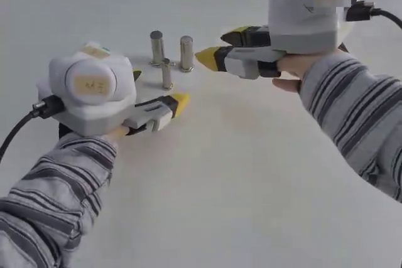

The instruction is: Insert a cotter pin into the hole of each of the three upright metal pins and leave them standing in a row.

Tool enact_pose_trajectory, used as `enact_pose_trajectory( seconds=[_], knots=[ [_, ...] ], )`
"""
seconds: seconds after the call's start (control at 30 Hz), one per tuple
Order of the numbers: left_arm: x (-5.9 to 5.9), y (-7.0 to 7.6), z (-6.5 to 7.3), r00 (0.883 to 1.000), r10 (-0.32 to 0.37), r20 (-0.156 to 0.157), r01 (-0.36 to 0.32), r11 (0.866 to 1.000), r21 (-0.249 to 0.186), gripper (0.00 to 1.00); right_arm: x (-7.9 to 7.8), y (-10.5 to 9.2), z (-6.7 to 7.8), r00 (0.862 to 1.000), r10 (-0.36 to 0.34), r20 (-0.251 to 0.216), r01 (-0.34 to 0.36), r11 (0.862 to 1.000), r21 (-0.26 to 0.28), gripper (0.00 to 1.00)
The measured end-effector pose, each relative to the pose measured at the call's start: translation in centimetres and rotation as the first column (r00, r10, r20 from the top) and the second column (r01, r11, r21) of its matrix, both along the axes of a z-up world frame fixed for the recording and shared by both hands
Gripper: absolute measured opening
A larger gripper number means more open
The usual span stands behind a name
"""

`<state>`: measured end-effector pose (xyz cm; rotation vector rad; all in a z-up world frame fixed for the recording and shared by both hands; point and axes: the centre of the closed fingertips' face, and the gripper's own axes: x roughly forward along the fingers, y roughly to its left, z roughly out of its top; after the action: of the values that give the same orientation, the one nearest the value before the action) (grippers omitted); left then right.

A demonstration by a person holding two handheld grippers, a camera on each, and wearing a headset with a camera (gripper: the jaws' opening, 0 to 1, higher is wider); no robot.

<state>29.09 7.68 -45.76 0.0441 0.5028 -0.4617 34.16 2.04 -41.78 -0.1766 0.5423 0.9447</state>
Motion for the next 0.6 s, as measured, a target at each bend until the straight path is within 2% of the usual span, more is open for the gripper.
enact_pose_trajectory(
  seconds=[0.03, 0.2, 0.43, 0.6],
  knots=[
    [-0.1, 0.0, 0.2, 1.000, 0.001, 0.005, -0.001, 1.000, -0.004, 0.61, 0.7, 0.3, -0.4, 1.000, 0.007, 0.008, -0.007, 1.000, -0.002, 0.31],
    [-1.0, 0.3, 1.2, 1.000, -0.008, 0.016, 0.008, 1.000, -0.001, 0.70, 1.6, 1.4, -1.1, 1.000, 0.024, 0.020, -0.024, 1.000, -0.001, 0.29],
    [-2.1, 0.5, 2.1, 1.000, -0.007, 0.019, 0.007, 1.000, -0.016, 0.82, 1.4, 2.6, -2.3, 0.999, 0.042, 0.020, -0.042, 0.999, -0.014, 0.24],
    [-2.6, 0.6, 2.2, 1.000, -0.006, 0.020, 0.007, 1.000, -0.015, 0.86, 1.8, 3.0, -2.7, 0.999, 0.031, 0.023, -0.031, 0.999, -0.009, 0.20]
  ],
)
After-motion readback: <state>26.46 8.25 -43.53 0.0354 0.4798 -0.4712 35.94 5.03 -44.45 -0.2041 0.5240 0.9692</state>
